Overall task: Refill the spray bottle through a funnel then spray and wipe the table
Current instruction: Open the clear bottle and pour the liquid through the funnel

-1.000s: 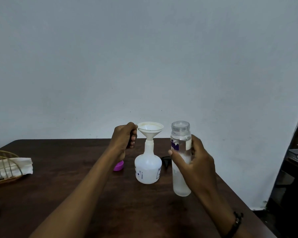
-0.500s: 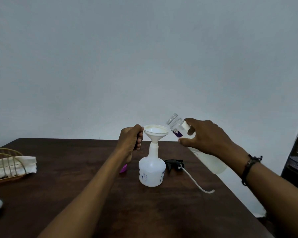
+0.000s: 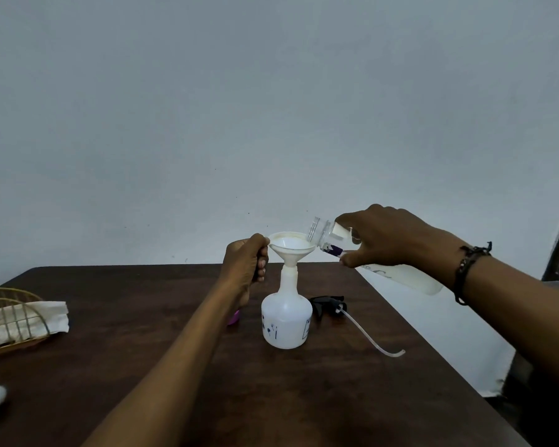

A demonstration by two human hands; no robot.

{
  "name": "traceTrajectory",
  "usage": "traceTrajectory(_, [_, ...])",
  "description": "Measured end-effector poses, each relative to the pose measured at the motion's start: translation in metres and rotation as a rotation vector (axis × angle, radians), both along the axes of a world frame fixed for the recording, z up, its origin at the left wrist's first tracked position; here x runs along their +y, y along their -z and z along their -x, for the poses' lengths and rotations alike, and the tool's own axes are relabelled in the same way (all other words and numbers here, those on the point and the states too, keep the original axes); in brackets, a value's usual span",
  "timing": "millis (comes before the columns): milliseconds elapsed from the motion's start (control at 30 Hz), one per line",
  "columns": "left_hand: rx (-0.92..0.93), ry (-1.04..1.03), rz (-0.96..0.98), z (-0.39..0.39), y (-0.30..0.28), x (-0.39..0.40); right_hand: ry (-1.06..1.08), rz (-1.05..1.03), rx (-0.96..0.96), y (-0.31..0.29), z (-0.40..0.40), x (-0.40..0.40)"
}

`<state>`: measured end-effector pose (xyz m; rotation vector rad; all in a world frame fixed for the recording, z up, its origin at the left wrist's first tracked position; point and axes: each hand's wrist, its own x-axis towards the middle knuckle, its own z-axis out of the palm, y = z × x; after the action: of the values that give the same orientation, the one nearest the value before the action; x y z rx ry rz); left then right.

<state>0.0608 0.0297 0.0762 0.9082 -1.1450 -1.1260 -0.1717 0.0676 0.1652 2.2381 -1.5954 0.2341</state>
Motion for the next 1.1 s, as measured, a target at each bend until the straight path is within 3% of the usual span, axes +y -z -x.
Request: traceTrajectory(1100, [-0.015,0.002,-0.003,0.0,-0.001,0.0,0.069,0.033,0.217,-0.026,-0.019,0.007])
